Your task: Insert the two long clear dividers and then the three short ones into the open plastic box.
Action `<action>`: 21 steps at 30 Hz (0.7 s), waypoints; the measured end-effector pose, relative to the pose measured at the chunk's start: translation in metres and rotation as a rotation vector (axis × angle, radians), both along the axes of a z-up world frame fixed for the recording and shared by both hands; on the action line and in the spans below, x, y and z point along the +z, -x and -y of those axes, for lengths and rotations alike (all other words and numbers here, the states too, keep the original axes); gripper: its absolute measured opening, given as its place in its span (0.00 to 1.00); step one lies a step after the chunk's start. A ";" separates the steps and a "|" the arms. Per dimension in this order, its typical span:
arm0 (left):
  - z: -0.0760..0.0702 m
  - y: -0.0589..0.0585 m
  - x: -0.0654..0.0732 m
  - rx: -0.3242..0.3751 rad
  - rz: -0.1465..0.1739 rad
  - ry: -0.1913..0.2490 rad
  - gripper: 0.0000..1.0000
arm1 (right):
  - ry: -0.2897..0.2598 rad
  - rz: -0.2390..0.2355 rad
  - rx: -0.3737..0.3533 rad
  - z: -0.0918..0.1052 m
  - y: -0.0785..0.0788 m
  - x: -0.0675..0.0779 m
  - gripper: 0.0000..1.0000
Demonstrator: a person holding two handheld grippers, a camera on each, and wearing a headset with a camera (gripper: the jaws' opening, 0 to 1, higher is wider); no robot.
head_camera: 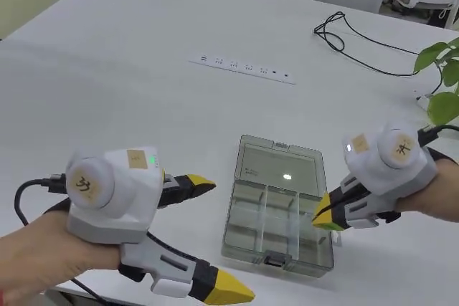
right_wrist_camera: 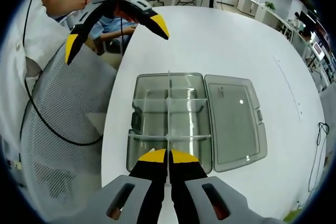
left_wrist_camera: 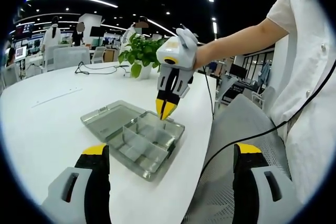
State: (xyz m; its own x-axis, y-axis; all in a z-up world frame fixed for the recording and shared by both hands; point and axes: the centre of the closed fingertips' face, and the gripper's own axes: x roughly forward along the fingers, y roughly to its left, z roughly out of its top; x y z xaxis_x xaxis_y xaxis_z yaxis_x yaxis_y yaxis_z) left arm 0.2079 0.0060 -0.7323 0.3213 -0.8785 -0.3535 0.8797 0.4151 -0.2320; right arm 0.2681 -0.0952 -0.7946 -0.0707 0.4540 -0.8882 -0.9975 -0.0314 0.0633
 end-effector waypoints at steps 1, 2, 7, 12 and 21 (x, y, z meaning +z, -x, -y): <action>0.000 0.000 0.000 0.000 -0.001 0.001 1.00 | -0.002 0.004 0.006 0.000 0.000 -0.001 0.03; 0.000 0.000 0.000 0.000 -0.001 0.001 1.00 | -0.003 0.005 0.009 0.000 0.000 -0.002 0.03; -0.001 0.000 -0.001 0.000 -0.002 -0.002 1.00 | -0.009 0.014 0.027 0.000 0.000 -0.006 0.03; -0.002 0.000 -0.001 0.001 -0.003 -0.003 1.00 | -0.010 0.009 0.023 -0.001 0.000 -0.010 0.03; -0.002 0.000 -0.005 -0.006 -0.006 -0.015 1.00 | 0.003 0.012 0.031 -0.001 0.000 -0.015 0.03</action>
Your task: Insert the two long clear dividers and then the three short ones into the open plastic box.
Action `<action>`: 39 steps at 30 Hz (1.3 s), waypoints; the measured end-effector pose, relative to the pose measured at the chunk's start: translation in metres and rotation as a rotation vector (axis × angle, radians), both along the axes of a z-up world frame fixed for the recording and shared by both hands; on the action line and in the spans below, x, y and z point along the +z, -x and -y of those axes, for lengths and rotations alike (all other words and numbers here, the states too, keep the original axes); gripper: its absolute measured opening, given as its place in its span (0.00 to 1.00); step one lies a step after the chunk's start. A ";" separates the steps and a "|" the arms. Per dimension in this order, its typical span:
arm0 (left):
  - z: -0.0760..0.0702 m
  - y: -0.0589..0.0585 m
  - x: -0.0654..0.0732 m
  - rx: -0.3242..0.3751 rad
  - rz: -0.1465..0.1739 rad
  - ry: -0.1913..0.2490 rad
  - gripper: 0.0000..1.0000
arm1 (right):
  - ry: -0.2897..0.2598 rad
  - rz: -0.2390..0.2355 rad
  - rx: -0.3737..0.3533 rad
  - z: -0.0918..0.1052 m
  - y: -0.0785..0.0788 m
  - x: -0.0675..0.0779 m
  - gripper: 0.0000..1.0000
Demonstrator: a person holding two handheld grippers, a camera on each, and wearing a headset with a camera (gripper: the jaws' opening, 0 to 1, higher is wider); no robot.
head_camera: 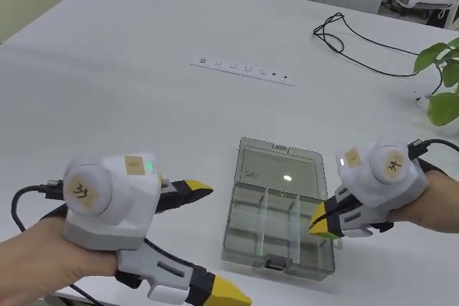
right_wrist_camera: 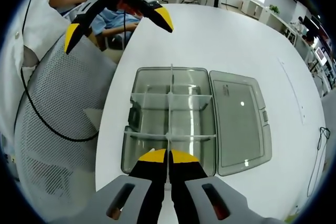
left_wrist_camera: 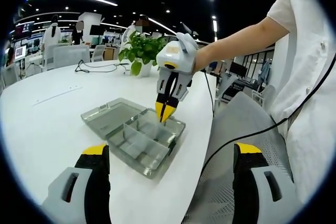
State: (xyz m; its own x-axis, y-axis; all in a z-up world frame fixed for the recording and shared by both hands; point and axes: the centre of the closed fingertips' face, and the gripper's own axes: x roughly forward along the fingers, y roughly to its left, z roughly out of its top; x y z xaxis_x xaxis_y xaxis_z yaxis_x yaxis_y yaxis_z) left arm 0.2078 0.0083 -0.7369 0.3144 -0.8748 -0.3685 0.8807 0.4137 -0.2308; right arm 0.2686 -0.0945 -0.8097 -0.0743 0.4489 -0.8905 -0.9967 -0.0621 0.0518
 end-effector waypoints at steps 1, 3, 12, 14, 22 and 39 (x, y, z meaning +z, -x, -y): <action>0.000 0.000 0.000 0.000 0.000 0.001 1.00 | 0.001 0.002 0.000 0.000 0.000 0.000 0.03; 0.000 -0.001 0.001 0.000 0.000 0.003 1.00 | 0.004 0.005 0.002 0.000 0.000 -0.001 0.03; 0.000 -0.002 0.002 -0.001 0.002 0.005 1.00 | 0.021 0.002 0.005 0.000 0.000 -0.005 0.02; 0.000 -0.002 0.001 0.000 0.003 0.000 1.00 | 0.017 0.001 0.002 0.000 0.001 -0.005 0.02; -0.001 -0.002 0.001 0.002 0.000 0.003 1.00 | 0.023 0.000 0.000 0.000 0.001 -0.007 0.02; -0.001 -0.002 0.003 0.003 0.005 0.003 0.99 | 0.033 0.020 0.005 0.000 0.001 -0.008 0.02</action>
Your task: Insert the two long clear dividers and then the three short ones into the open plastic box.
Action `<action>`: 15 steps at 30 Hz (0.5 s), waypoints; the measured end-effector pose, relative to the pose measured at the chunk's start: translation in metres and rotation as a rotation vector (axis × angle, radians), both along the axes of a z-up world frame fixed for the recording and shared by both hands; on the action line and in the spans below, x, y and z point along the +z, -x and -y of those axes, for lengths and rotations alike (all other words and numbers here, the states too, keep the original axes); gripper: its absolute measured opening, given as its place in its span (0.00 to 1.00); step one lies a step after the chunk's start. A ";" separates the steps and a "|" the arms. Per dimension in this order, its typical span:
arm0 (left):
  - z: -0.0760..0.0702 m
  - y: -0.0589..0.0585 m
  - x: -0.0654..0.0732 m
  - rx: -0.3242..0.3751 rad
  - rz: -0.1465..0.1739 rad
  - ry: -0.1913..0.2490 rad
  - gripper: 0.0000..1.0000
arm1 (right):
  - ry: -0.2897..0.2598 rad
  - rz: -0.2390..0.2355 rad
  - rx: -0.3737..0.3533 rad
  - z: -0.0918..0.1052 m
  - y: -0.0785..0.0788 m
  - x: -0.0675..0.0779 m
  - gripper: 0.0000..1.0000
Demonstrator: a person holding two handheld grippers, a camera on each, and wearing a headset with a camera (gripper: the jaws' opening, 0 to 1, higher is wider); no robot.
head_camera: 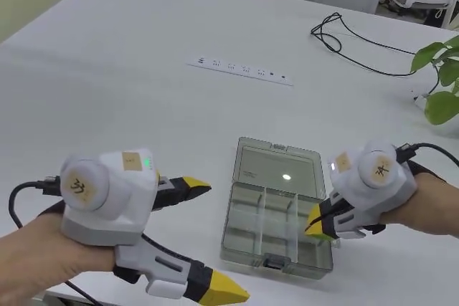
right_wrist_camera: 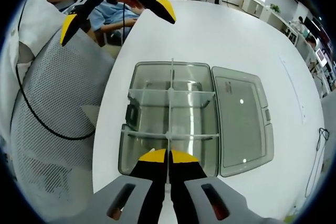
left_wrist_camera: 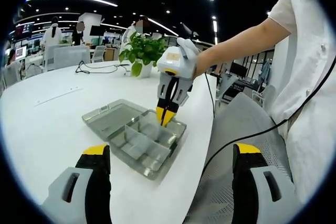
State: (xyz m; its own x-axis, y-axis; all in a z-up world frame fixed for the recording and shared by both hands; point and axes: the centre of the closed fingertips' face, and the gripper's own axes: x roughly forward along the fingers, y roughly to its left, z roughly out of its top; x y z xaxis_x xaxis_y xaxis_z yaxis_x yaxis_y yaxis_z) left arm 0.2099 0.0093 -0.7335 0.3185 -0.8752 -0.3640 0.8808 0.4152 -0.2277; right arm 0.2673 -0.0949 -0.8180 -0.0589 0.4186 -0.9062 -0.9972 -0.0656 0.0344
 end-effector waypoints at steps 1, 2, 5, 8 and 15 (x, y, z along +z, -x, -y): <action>0.000 0.000 0.000 0.000 0.000 -0.001 0.99 | 0.001 0.000 0.000 0.000 0.000 0.000 0.01; 0.001 0.000 0.000 -0.001 0.000 -0.001 0.99 | 0.005 0.001 -0.001 0.000 0.000 -0.002 0.01; 0.001 0.000 0.001 0.002 0.001 0.001 0.99 | 0.018 0.008 0.000 0.000 -0.001 -0.007 0.01; 0.000 0.000 0.002 0.003 0.003 0.000 0.99 | 0.015 0.003 -0.006 0.001 -0.002 -0.006 0.01; -0.003 0.001 0.000 0.004 0.004 -0.011 1.00 | 0.024 0.007 0.005 0.000 -0.002 -0.007 0.03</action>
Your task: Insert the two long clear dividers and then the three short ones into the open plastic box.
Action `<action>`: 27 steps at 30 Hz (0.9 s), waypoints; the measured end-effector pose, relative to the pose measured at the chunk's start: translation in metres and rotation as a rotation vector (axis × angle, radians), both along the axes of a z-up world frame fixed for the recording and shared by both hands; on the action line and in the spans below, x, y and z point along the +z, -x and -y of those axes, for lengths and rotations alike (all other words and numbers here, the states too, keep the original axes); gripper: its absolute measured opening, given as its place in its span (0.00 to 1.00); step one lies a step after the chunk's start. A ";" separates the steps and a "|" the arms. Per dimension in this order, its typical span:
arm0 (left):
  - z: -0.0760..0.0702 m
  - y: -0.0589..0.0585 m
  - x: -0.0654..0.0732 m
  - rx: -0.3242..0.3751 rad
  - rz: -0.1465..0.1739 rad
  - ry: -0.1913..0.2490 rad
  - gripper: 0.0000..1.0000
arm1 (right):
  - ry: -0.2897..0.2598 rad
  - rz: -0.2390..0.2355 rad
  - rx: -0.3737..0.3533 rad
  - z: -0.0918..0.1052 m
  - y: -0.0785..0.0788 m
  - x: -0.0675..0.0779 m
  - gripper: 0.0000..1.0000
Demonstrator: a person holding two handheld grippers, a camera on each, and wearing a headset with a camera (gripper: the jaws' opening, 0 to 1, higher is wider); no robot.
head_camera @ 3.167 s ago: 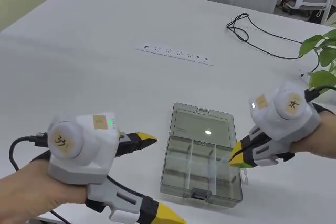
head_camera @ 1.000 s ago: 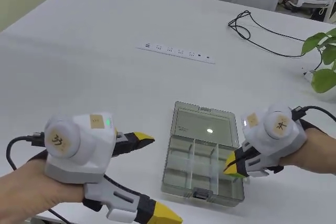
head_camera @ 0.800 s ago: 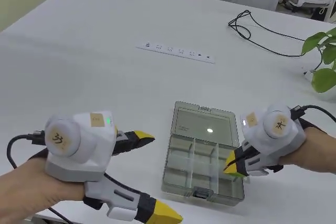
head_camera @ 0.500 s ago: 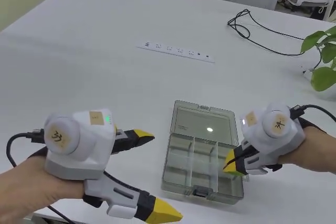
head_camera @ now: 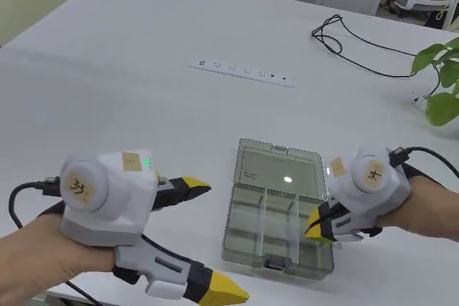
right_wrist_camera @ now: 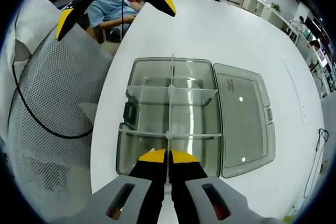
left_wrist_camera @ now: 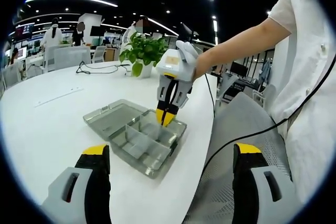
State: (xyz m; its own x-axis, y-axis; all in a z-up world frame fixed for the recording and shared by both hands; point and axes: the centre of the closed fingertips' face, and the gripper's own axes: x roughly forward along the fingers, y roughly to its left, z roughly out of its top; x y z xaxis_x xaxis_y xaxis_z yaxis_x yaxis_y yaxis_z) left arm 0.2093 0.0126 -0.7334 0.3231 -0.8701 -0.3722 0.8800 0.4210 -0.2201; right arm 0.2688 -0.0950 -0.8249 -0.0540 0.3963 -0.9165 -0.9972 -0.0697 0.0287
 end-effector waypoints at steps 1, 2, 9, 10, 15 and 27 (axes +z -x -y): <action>-0.001 0.000 -0.001 0.000 0.000 -0.002 1.00 | 0.001 -0.001 -0.001 0.000 0.000 0.000 0.03; -0.001 0.000 -0.001 0.000 0.000 -0.003 1.00 | 0.001 -0.001 -0.002 0.000 0.000 0.000 0.03; -0.004 0.000 -0.002 0.006 -0.004 -0.007 1.00 | -0.002 -0.012 -0.016 0.000 0.001 0.003 0.06; -0.005 -0.001 -0.002 0.006 -0.001 -0.011 1.00 | -0.006 -0.013 -0.021 0.000 0.001 0.004 0.07; -0.006 -0.002 -0.003 0.006 0.000 -0.020 1.00 | -0.040 -0.003 -0.047 0.002 0.000 0.018 0.12; -0.017 -0.005 -0.002 0.015 -0.001 -0.037 1.00 | -0.137 0.031 -0.137 0.019 -0.001 0.056 0.23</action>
State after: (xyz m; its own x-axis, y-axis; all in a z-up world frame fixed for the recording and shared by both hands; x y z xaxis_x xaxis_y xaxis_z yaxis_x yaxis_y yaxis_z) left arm 0.2146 0.0294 -0.7350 0.3362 -0.8508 -0.4038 0.8732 0.4423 -0.2049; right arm 0.2697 -0.1136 -0.7684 0.0364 0.5194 -0.8537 -0.9978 0.0658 -0.0025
